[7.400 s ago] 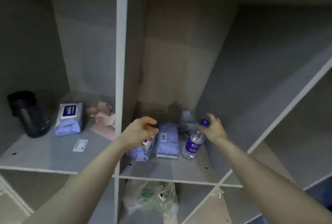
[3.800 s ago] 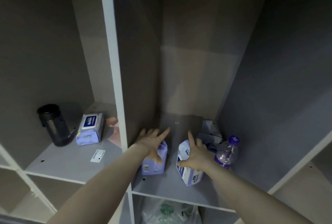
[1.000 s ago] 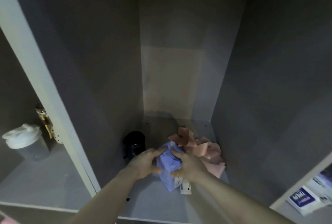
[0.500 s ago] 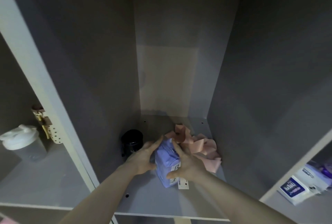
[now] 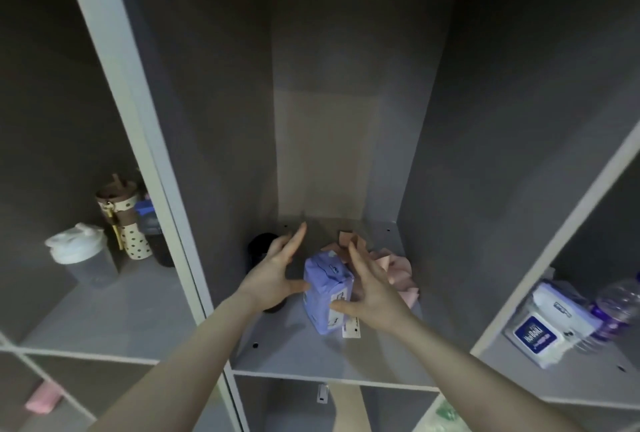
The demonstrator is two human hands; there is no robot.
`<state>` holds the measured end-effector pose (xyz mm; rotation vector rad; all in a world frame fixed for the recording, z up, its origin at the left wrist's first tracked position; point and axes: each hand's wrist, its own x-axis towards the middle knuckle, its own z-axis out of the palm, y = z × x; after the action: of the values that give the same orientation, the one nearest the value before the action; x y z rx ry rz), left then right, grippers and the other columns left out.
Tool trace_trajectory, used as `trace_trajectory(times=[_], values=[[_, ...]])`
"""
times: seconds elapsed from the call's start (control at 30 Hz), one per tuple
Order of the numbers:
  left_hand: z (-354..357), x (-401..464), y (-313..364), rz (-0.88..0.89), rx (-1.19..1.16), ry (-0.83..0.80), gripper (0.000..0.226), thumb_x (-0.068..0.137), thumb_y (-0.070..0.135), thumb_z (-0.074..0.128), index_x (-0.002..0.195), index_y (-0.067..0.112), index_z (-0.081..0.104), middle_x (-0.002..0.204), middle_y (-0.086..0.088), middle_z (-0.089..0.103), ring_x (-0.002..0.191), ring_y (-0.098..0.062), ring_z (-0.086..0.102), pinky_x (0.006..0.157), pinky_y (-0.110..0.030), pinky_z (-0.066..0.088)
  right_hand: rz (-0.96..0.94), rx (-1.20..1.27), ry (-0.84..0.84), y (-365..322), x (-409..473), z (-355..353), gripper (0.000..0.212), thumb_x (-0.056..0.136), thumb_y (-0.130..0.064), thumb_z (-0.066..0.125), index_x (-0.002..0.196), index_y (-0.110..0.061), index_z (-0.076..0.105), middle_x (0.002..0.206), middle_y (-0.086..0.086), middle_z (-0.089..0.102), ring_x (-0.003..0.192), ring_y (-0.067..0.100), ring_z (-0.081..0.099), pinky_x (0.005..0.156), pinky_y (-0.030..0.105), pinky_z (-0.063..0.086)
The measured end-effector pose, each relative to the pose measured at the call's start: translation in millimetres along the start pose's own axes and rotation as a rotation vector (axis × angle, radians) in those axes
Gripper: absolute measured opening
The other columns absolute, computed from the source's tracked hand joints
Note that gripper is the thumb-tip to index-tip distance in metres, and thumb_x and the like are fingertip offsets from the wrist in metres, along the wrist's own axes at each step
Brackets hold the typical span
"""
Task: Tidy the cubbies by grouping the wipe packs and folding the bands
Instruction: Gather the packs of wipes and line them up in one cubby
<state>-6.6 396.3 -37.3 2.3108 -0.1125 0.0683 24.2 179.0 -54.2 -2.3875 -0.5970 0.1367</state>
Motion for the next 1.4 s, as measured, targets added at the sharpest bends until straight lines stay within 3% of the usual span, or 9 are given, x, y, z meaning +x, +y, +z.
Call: trace_trajectory(times=[0.3, 0.43, 0.57, 0.67, 0.77, 0.9, 1.1, 1.27, 1.4], values=[[3, -49, 38, 0.036, -0.089, 0.065, 0.111, 0.074, 0.010, 0.078, 0.147, 0.038, -0.001, 0.150, -0.005, 0.019, 0.110, -0.021, 0.050, 0.098, -0.033, 0.044, 0.074, 0.133, 0.048, -16, -92, -22, 0.103, 0.074, -0.035, 0.076, 0.149, -0.032, 0.006, 0.146, -0.015, 0.021, 0.135, 0.002, 0.018, 0.105, 0.020, 0.024], [26, -71, 44, 0.012, -0.125, 0.080, 0.113, 0.072, 0.010, 0.078, 0.147, 0.034, -0.003, 0.143, -0.010, 0.030, 0.116, -0.029, 0.052, 0.101, -0.042, 0.044, 0.213, 0.188, 0.152, -16, -123, -30, 0.085, 0.081, -0.012, 0.068, 0.148, -0.026, 0.017, 0.144, -0.001, 0.040, 0.130, 0.019, 0.044, 0.087, 0.012, 0.032], [49, -96, 67, 0.015, -0.175, 0.111, 0.104, 0.074, 0.007, 0.076, 0.148, 0.035, 0.007, 0.135, -0.007, 0.037, 0.093, -0.016, 0.060, 0.093, -0.036, 0.047, 0.271, 0.061, 0.210, -13, -147, -44, 0.072, 0.075, 0.005, 0.044, 0.138, -0.030, 0.044, 0.119, 0.006, 0.060, 0.112, 0.027, 0.057, 0.087, 0.024, 0.043], [68, -102, 92, 0.044, -0.170, 0.130, 0.100, 0.074, 0.014, 0.078, 0.145, 0.042, 0.014, 0.136, -0.001, 0.039, 0.103, -0.017, 0.058, 0.099, -0.041, 0.044, 0.239, 0.056, 0.224, 5, -170, -63, 0.064, 0.070, 0.001, 0.049, 0.124, -0.033, 0.058, 0.105, -0.001, 0.058, 0.104, 0.023, 0.059, 0.088, 0.028, 0.048], [88, -99, 129, 0.104, -0.119, 0.106, 0.098, 0.073, 0.017, 0.078, 0.148, 0.029, 0.017, 0.133, 0.004, 0.038, 0.119, -0.011, 0.043, 0.098, -0.023, 0.033, 0.273, -0.014, 0.459, 42, -193, -106, 0.035, 0.077, -0.011, 0.057, 0.106, -0.027, 0.067, 0.102, 0.001, 0.062, 0.090, 0.022, 0.062, 0.076, 0.030, 0.048], [120, -87, 164, 0.149, -0.122, 0.149, 0.081, 0.069, 0.020, 0.081, 0.140, 0.020, 0.041, 0.124, 0.001, 0.048, 0.115, -0.019, 0.053, 0.103, -0.028, 0.037, 0.422, -0.158, 0.769, 125, -206, -194, 0.040, 0.078, -0.023, 0.061, 0.117, -0.025, 0.057, 0.120, 0.007, 0.051, 0.109, 0.030, 0.054, 0.083, 0.036, 0.047], [186, -70, 239, 0.193, -0.277, 0.078, 0.053, 0.065, 0.035, 0.082, 0.112, 0.038, 0.060, 0.115, 0.012, 0.054, 0.098, 0.021, 0.052, 0.087, -0.018, 0.048, 0.638, -0.335, 0.454, 228, -180, -297, 0.078, 0.083, -0.032, 0.059, 0.147, -0.039, 0.016, 0.151, 0.011, 0.017, 0.134, 0.037, 0.023, 0.105, 0.048, 0.035], [240, -33, 282, 0.235, -0.297, 0.029, 0.069, 0.059, 0.056, 0.068, 0.121, 0.058, 0.038, 0.118, 0.023, 0.045, 0.106, 0.002, 0.055, 0.085, -0.023, 0.047, 0.582, -0.341, 0.229, 278, -150, -323, 0.076, 0.087, -0.028, 0.057, 0.148, -0.038, 0.012, 0.157, 0.011, 0.002, 0.143, 0.038, 0.008, 0.112, 0.050, 0.027], [254, -4, 304, 0.261, -0.204, 0.039, 0.081, 0.076, 0.035, 0.074, 0.139, 0.049, 0.027, 0.122, 0.027, 0.034, 0.115, -0.001, 0.049, 0.096, -0.028, 0.046, 0.568, -0.381, 0.077, 310, -133, -322, 0.065, 0.090, -0.025, 0.051, 0.148, -0.026, 0.021, 0.150, 0.017, 0.021, 0.136, 0.038, 0.032, 0.110, 0.039, 0.031]])
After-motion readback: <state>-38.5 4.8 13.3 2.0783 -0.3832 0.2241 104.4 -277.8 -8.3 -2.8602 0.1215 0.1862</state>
